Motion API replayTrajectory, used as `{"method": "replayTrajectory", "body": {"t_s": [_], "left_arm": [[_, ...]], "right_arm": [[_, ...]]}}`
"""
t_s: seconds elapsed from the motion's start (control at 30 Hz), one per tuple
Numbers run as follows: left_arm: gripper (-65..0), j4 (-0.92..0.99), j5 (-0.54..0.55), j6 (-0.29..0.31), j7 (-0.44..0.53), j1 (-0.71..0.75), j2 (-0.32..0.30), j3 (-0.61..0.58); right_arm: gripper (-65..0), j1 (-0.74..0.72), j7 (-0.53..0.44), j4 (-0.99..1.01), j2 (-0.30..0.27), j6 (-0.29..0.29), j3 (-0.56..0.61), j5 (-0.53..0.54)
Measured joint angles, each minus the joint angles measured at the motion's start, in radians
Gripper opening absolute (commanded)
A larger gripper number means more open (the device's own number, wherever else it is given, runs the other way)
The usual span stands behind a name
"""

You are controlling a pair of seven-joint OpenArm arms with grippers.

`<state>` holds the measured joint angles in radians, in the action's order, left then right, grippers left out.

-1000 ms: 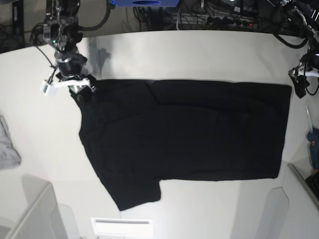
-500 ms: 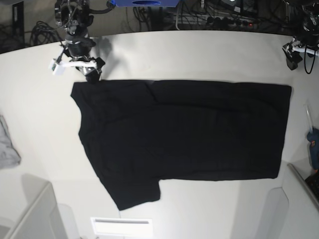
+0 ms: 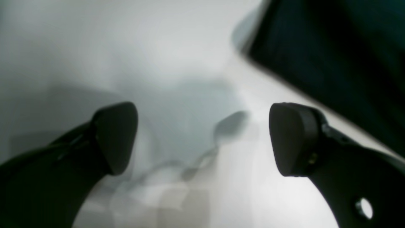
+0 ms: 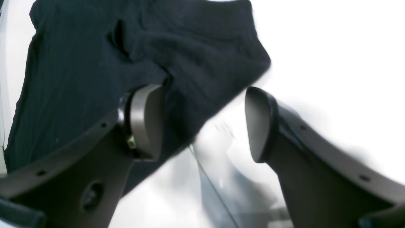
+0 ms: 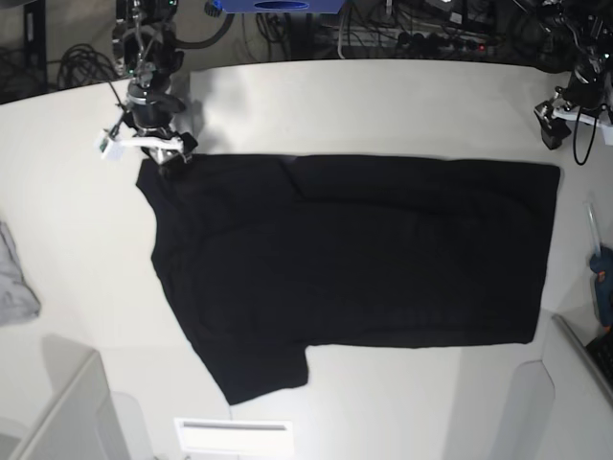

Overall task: Fold the T-shirt properly
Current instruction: 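Release and regrasp the shoulder corners with both grippers, then pull the shirt's collar edge toward the robot with both grippers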

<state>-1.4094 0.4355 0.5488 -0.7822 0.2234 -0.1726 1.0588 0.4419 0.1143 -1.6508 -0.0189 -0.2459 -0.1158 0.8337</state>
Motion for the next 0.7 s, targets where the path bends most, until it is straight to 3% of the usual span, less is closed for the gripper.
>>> {"method": "replayTrajectory", "body": {"t_s": [0.6, 0.7], "left_arm": [[-1.3, 0.121, -0.008, 0.002, 0.042, -0.153, -0.013, -0.055], [-1.3, 0.140, -0.001, 0.002, 0.065, -0.157, -0.022, -0.111]], "right_arm": [[-27.0, -0.050, -0.011, 0.046, -0.003, 0.018, 0.000, -0.003], [-27.2, -0.058, -0.010, 0.046, -0.003, 0.017, 0.000, -0.003]]}}
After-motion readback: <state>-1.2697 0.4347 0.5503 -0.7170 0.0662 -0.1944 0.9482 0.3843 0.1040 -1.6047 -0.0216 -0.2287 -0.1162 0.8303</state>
